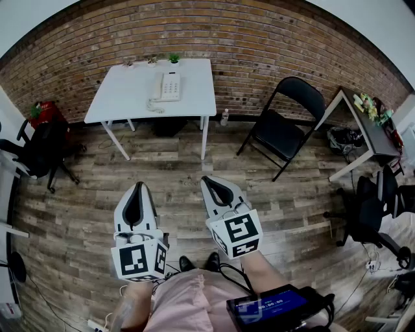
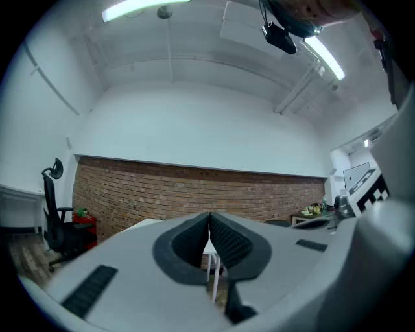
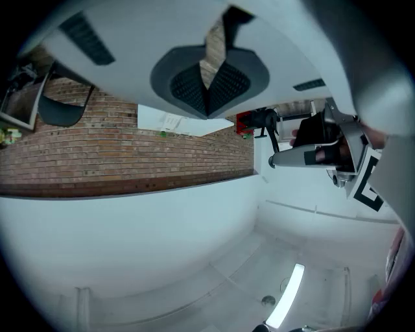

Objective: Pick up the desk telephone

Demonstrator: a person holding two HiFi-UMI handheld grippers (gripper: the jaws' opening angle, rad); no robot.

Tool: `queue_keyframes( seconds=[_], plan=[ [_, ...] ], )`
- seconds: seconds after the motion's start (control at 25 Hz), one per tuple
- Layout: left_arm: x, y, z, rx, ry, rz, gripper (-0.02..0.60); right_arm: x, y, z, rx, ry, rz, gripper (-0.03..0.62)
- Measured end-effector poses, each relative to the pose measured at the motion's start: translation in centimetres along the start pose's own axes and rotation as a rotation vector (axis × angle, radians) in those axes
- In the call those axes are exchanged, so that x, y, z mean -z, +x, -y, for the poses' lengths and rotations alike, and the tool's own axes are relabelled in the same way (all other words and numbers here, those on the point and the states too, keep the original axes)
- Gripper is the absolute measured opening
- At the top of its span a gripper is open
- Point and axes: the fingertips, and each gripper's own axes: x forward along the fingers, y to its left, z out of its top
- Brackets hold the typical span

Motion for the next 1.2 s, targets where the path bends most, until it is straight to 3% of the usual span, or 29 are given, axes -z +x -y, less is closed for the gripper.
queue_keyframes(
  seconds=[0.6, 0.64, 0.68, 0.72, 0.76, 0.8, 1.2],
  plan=[
    [0.9, -0.2, 1.6, -0.044, 0.0, -0.007, 0.015, 1.0, -1.1, 2.1, -0.003, 0.045, 0.016, -0.002],
    [1.2, -0.1, 2.0, -0.04, -0.009, -0.01, 0.037, 1.0, -1.2, 2.6, 0.009, 0.052, 0.021, 0.0],
    [1.5, 0.1, 2.4, -0.033, -0.018, -0.017, 0.148, 1.2, -1.3, 3.2, 0.017, 0.058, 0.019, 0.002],
    [1.7, 0.3, 2.7, -0.029, -0.025, -0.025, 0.21, 1.4, -1.3, 3.6, 0.015, 0.062, 0.009, 0.035],
    [2.0, 0.4, 3.0, -0.031, -0.028, -0.029, 0.219, 1.7, -1.2, 3.9, 0.003, 0.063, -0.002, 0.166],
    [2.1, 0.6, 3.2, -0.036, -0.027, -0.03, 0.221, 1.9, -1.2, 4.2, -0.008, 0.062, -0.01, 0.192],
    [3.7, 1.9, 4.2, -0.078, -0.018, -0.058, 0.229, 2.8, 0.0, 6.9, -0.008, 0.032, -0.014, 0.195]
  ],
)
